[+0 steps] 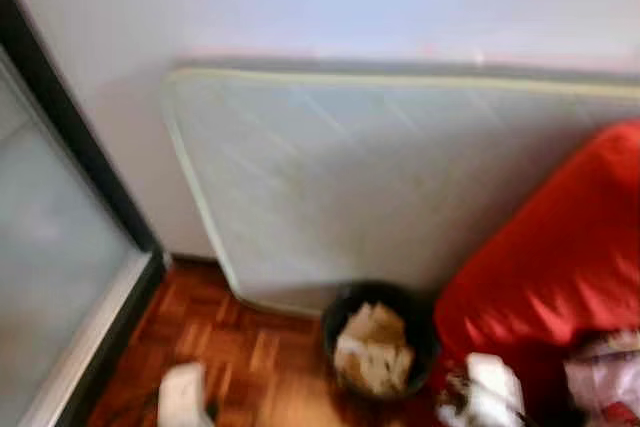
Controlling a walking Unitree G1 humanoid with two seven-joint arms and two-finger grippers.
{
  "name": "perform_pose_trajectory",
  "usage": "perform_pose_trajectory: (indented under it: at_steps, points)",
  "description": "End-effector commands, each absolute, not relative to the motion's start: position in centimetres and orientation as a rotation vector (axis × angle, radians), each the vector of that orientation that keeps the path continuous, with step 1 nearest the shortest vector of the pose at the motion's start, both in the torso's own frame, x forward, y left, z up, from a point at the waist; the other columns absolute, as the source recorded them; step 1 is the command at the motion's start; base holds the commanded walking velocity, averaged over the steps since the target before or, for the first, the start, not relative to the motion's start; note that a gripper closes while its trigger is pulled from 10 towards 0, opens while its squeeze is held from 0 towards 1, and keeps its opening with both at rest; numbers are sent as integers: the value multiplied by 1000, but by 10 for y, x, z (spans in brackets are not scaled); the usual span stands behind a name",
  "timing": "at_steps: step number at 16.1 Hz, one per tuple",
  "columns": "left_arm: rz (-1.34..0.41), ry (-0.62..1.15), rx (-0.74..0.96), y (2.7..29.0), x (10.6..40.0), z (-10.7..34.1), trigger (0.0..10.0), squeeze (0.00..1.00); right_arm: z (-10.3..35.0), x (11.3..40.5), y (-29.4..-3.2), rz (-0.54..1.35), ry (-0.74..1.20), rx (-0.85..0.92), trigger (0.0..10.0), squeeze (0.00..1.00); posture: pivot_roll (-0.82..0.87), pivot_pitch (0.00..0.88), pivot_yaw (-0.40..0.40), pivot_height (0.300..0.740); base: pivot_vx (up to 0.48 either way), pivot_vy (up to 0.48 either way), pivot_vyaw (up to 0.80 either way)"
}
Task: Clean up the room
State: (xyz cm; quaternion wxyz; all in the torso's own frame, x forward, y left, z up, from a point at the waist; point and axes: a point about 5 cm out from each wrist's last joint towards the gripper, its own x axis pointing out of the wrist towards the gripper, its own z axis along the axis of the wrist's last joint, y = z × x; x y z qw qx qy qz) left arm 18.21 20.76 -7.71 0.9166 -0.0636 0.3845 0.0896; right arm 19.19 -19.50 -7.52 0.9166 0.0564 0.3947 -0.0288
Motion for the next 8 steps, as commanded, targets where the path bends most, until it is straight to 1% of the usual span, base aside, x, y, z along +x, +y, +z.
perform_pose_trajectory:
  at_steps: [1, 3, 6, 8]
  points:
    - [167, 766, -140, 201, 191, -74, 10000, 0, -82, 174, -210, -105, 872, 113, 10000, 0, -27, 0, 48, 740, 285, 0, 0]
    - [166, 762, -142, 200, 192, -73, 10000, 0, -81, 174, -217, -111, 870, 117, 10000, 0, -27, 0, 47, 740, 281, 0, 0]
    - [154, 731, -145, 199, 198, -70, 10000, 0, -80, 174, -220, -108, 870, 115, 10000, 0, -25, 0, 45, 740, 276, 0, 0]
    - [141, 684, -150, 198, 207, -64, 10000, 0, -79, 176, -221, -107, 857, 119, 10000, 0, -26, 0, 44, 740, 0, 0, 0]
